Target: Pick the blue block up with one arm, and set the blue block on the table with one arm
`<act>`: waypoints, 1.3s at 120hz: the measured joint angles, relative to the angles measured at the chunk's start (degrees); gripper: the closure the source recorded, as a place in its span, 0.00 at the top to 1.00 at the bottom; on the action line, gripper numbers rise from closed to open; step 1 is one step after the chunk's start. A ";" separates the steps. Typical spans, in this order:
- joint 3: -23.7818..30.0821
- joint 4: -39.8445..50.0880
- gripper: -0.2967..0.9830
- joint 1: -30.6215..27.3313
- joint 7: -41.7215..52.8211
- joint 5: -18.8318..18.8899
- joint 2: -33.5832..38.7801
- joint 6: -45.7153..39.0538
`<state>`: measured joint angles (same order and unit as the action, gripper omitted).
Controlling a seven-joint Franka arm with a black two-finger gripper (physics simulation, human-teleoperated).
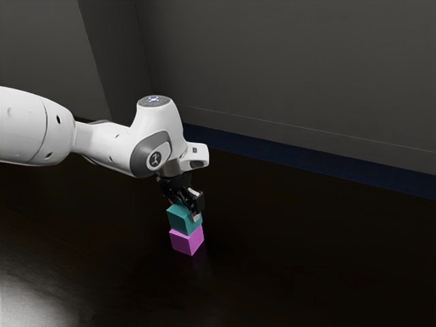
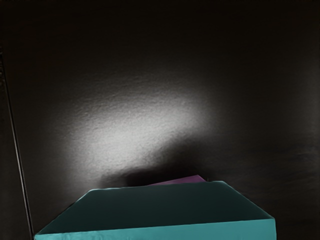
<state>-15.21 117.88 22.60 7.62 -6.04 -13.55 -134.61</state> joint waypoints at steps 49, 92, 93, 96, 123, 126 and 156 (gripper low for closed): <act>4.03 -14.98 0.52 -0.07 -0.65 0.75 -8.69 1.54; 6.59 -27.11 0.51 -0.08 -0.29 -2.63 -22.09 4.02; 6.59 -27.12 0.51 -0.08 -0.29 -2.67 -22.11 4.04; 6.59 -27.13 0.52 -0.07 -0.27 -2.79 -22.17 4.10; 6.51 -27.20 0.68 -0.10 0.52 -3.91 -22.08 4.50; 6.48 -27.22 0.69 -0.10 0.61 -3.95 -21.98 4.53; 4.37 -27.15 0.74 -0.08 1.13 -3.07 -12.29 8.45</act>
<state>-10.84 90.73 22.52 8.75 -9.10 -25.83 -126.16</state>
